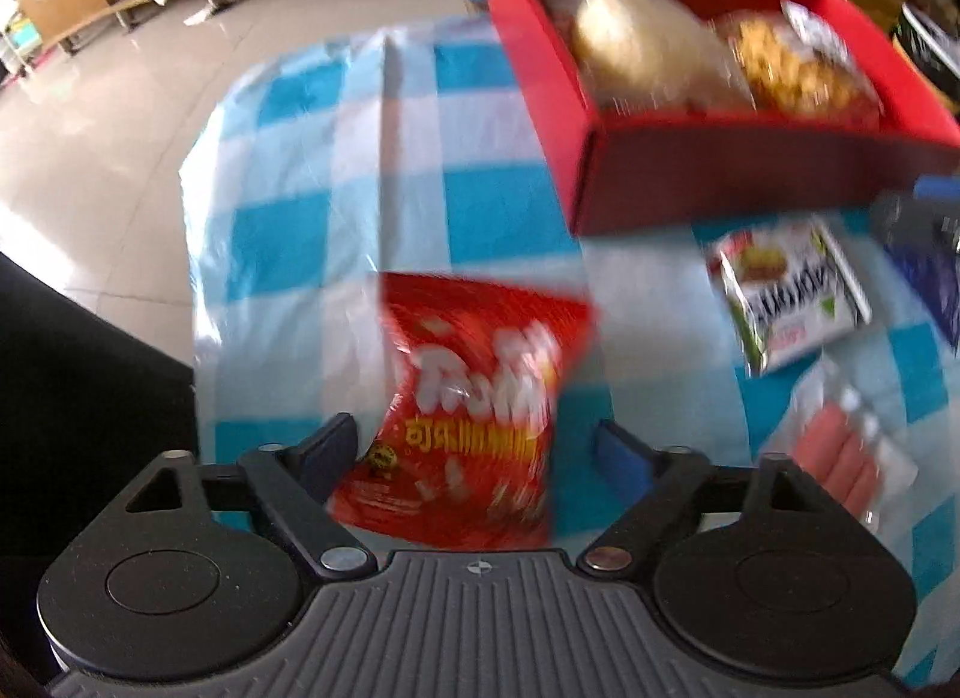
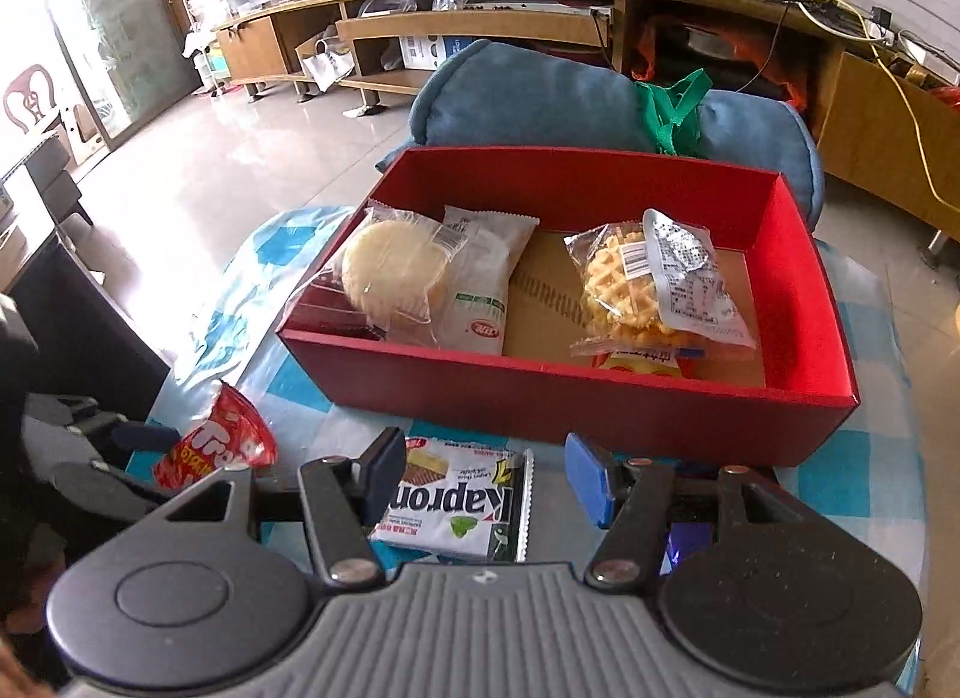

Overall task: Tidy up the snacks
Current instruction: 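Move left tool to the red Trolli bag while right tool grasps the sausage pack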

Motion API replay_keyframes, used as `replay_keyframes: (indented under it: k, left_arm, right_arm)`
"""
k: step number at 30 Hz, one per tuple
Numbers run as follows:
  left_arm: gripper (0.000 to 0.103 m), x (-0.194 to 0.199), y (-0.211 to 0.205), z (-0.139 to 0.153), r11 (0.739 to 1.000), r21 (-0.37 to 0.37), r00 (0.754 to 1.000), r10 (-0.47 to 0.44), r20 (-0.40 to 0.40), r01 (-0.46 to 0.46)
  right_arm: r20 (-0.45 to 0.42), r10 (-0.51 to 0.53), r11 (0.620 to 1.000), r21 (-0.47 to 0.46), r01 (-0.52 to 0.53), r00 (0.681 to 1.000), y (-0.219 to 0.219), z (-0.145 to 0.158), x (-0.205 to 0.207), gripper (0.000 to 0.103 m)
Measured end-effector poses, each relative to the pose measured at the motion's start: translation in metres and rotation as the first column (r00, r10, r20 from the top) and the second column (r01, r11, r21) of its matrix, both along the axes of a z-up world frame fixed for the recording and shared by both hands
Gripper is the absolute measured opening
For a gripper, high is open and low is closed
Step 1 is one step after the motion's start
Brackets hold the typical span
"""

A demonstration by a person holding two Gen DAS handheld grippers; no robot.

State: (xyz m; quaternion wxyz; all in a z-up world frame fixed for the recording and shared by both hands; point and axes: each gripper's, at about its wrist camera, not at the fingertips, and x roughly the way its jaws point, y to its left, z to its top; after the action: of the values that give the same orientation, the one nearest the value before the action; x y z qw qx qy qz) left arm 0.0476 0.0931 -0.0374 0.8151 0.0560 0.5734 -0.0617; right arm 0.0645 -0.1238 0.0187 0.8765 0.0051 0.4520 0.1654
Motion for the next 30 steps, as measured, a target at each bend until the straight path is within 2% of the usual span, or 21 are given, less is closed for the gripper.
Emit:
replay_keyframes:
  k: [2,6,12,16,19,20,22,23,30]
  left_arm:
    - [0.075,-0.006,-0.002,0.002,1.000,-0.020,1.000,-0.016,-0.003,0.015]
    - [0.072,-0.015,-0.010,0.005,1.000,-0.005,1.000,-0.018,-0.009,0.018]
    - [0.069,-0.028,-0.015,0.021,0.999,-0.045,1.000,-0.008,-0.002,0.008]
    - [0.045,-0.035,-0.015,0.025,0.997,-0.079,1.000,-0.010,-0.015,0.009]
    - [0.053,-0.037,-0.015,0.021,0.996,-0.088,0.999,-0.014,-0.030,0.012]
    - [0.064,-0.036,-0.015,0.020,0.997,-0.080,1.000,-0.015,-0.026,0.013]
    - [0.080,-0.035,-0.015,0.018,0.999,-0.054,1.000,-0.009,-0.013,0.008]
    - [0.083,-0.034,-0.015,0.018,0.999,-0.042,1.000,-0.004,-0.012,0.004]
    - [0.085,-0.026,-0.006,0.016,0.998,-0.052,0.999,0.033,-0.034,-0.035]
  right_arm:
    - [-0.014,0.000,1.000,-0.006,0.000,1.000,-0.003,-0.002,-0.004,0.058]
    - [-0.051,-0.002,1.000,-0.015,0.001,0.999,-0.008,-0.011,-0.015,0.059]
    - [-0.107,0.038,0.999,-0.030,-0.041,0.994,-0.004,-0.030,-0.033,0.064]
    - [-0.137,0.084,0.995,-0.041,-0.090,0.987,0.007,-0.044,-0.037,0.064]
    - [-0.145,0.114,0.992,-0.041,-0.121,0.983,0.013,-0.051,-0.036,0.070]
    - [-0.145,0.119,0.991,-0.037,-0.125,0.982,0.013,-0.052,-0.035,0.072]
    - [-0.141,0.128,0.990,-0.032,-0.134,0.982,0.013,-0.053,-0.033,0.075]
    - [-0.134,0.130,0.990,-0.036,-0.136,0.982,0.013,-0.053,-0.034,0.076]
    - [-0.138,0.246,0.968,-0.014,-0.251,0.959,0.028,-0.057,-0.043,0.082]
